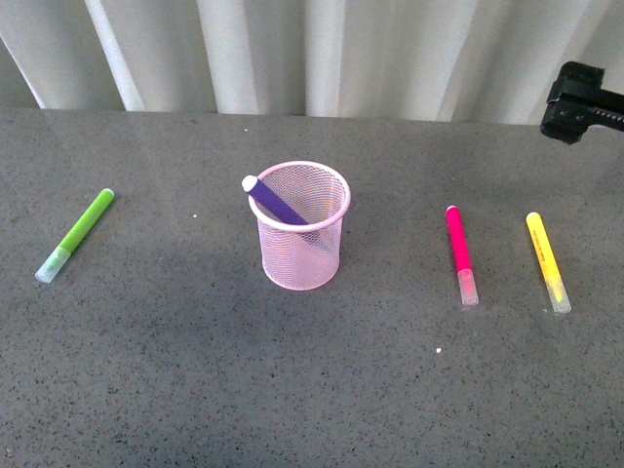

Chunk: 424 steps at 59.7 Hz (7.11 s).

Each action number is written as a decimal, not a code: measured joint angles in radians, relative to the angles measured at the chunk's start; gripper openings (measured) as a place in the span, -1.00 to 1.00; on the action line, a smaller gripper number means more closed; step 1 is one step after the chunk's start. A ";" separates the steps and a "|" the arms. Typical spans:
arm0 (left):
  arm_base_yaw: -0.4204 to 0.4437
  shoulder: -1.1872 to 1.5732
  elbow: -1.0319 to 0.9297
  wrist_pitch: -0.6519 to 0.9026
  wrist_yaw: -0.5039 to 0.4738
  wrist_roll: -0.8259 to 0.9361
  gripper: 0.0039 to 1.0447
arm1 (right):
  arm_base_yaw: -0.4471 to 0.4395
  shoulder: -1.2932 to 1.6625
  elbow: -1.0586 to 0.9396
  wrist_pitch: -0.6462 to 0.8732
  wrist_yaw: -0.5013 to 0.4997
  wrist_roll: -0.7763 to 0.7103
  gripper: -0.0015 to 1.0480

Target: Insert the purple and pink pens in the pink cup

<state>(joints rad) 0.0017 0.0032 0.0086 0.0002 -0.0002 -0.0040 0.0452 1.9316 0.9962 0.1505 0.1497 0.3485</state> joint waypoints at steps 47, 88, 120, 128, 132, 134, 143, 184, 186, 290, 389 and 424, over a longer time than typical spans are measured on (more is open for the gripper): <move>0.000 0.000 0.000 0.000 0.000 0.000 0.88 | 0.172 0.205 0.121 -0.154 -0.089 0.025 0.87; 0.000 0.000 0.000 0.000 0.000 0.000 0.88 | 0.167 0.305 0.165 -0.111 -0.105 0.026 0.87; 0.000 0.000 0.000 0.000 0.000 0.000 0.88 | 0.175 0.382 0.270 -0.131 -0.065 0.022 0.11; 0.000 0.000 0.000 0.000 0.000 0.000 0.88 | 0.174 0.382 0.267 -0.124 -0.072 0.021 -0.25; 0.000 0.000 0.000 0.000 0.000 0.000 0.88 | 0.174 0.382 0.267 -0.124 -0.076 0.021 -0.42; 0.000 0.000 0.000 0.000 0.000 0.000 0.88 | 0.174 0.382 0.267 -0.124 -0.077 0.020 -0.52; 0.000 0.000 0.000 0.000 0.000 0.000 0.88 | 0.171 0.382 0.267 -0.124 -0.090 0.015 -0.77; 0.000 0.000 0.000 0.000 0.000 0.000 0.88 | 0.126 0.180 0.131 0.155 -0.286 0.023 -0.77; 0.000 0.000 0.000 0.000 0.000 0.000 0.88 | 0.122 0.149 0.113 0.189 -0.312 0.024 -0.77; 0.000 0.000 0.000 0.000 0.000 0.000 0.88 | 0.327 0.337 0.045 1.081 -0.640 -0.024 -0.78; 0.000 0.000 0.000 0.000 0.002 0.000 0.88 | -0.184 -0.869 -0.509 0.523 -0.371 -0.192 0.47; 0.000 0.000 0.000 0.000 0.001 0.000 0.88 | -0.050 -1.234 -0.875 0.417 -0.159 -0.348 -0.93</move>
<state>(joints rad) 0.0017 0.0032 0.0086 0.0002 0.0006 -0.0040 -0.0044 0.6971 0.1211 0.5678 -0.0093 0.0010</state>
